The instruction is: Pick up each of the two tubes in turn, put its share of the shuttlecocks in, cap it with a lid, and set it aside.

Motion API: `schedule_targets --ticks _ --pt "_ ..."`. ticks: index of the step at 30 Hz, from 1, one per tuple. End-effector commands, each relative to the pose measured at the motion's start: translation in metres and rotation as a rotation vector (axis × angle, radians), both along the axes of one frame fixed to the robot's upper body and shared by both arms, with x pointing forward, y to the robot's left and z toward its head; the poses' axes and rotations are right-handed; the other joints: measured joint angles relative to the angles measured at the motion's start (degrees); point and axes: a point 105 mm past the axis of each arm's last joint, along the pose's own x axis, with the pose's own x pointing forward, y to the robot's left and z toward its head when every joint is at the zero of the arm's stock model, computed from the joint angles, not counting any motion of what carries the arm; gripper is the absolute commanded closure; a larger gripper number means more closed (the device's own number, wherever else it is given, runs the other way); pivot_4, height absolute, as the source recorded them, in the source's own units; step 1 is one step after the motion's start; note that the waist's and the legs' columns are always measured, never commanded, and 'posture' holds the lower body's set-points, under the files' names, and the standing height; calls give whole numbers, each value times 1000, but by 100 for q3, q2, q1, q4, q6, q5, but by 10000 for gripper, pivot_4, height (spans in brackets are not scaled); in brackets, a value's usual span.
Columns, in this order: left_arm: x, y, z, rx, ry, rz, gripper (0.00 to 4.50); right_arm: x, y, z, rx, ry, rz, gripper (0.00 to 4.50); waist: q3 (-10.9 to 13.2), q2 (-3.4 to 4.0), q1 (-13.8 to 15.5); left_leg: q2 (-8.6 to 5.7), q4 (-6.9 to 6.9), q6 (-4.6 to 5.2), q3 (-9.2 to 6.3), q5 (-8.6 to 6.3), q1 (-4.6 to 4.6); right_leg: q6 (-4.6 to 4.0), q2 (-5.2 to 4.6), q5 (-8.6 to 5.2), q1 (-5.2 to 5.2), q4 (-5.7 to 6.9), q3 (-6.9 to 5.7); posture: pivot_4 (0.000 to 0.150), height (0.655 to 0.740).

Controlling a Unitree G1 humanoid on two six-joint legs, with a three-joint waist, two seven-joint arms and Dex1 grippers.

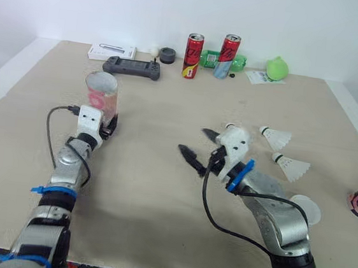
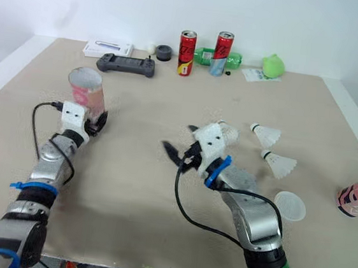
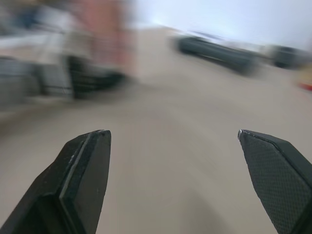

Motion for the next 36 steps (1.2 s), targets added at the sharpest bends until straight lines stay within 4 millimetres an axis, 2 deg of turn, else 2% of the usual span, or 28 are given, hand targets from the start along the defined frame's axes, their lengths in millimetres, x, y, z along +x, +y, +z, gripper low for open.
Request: schedule_targets --ticks 1,3,6,10,14,17,18,23,26,27,29,33,36 --pt "-20 -16 43 246 -211 -48 15254 1 -22 0 -5 -33 -167 0 0 1 8 0 -7 -3 0 2 0 -2 -1 -1 -1 0 0 1500 7400" --pt "-30 -20 40 361 -221 -65 15254 11 -34 -10 -11 -4 -272 0 -1 4 7 -1 -14 -6 0 3 4 -4 -3 -3 -1 0 0 1500 7400" --pt "-34 -24 38 446 -220 -74 15254 20 -41 -17 13 31 -338 0 -1 3 -1 -1 -14 -21 3 13 11 -1 -3 -4 1 0 0 1500 7400" --pt "-31 -26 38 492 -209 -53 15254 55 -38 -33 60 73 -387 0 1 2 -32 3 -11 -11 9 32 18 18 1 12 -1 0 -3 1500 7400" --pt "-30 -34 39 493 -212 -62 15254 80 -39 -34 98 66 -409 0 1 3 -30 4 -21 18 10 51 23 24 3 26 -1 0 -4 1500 7400" --pt "-30 -38 39 513 -211 -75 15254 91 -42 -32 108 48 -429 0 1 3 -30 4 -23 19 10 51 21 22 2 27 -2 0 -2 1500 7400" --pt "-30 -38 38 512 -207 -74 15562 94 -44 -32 107 40 -442 5441 1 3 -30 3 -25 18 10 51 19 22 2 26 -2 -1 -2 1500 7400" --pt "-30 -37 37 509 -196 -68 15562 98 -49 -33 121 27 -463 26220 1 3 -29 3 -51 18 8 51 18 -16 2 36 -10 -1 -1 1500 7400" --pt "-29 -38 35 508 -184 -68 15562 94 -47 -31 137 20 -428 42669 1 3 -29 3 -57 18 8 51 17 -18 2 35 -14 0 -1 1500 7400" --pt "-29 -39 34 508 -179 -70 15562 91 -45 -27 143 12 -396 43948 1 3 -28 3 -57 18 8 51 17 -18 2 35 -14 0 -1 1500 7400" --pt "-28 -40 33 508 -162 -69 15562 77 -32 -6 145 -44 -237 43948 1 4 -28 2 -56 18 7 51 15 -18 2 34 -14 0 -1 1500 7400" --pt "-24 -40 30 524 -124 -64 15562 25 9 44 114 -161 192 43948 7 14 -24 -1 -55 18 5 51 -1 -14 0 31 -23 0 0 1500 7400" --pt "-20 -41 26 542 -97 -68 15562 3 25 72 60 -211 347 43948 7 14 -31 1 -53 18 0 51 3 0 3 23 -23 2 -4 1500 7400"
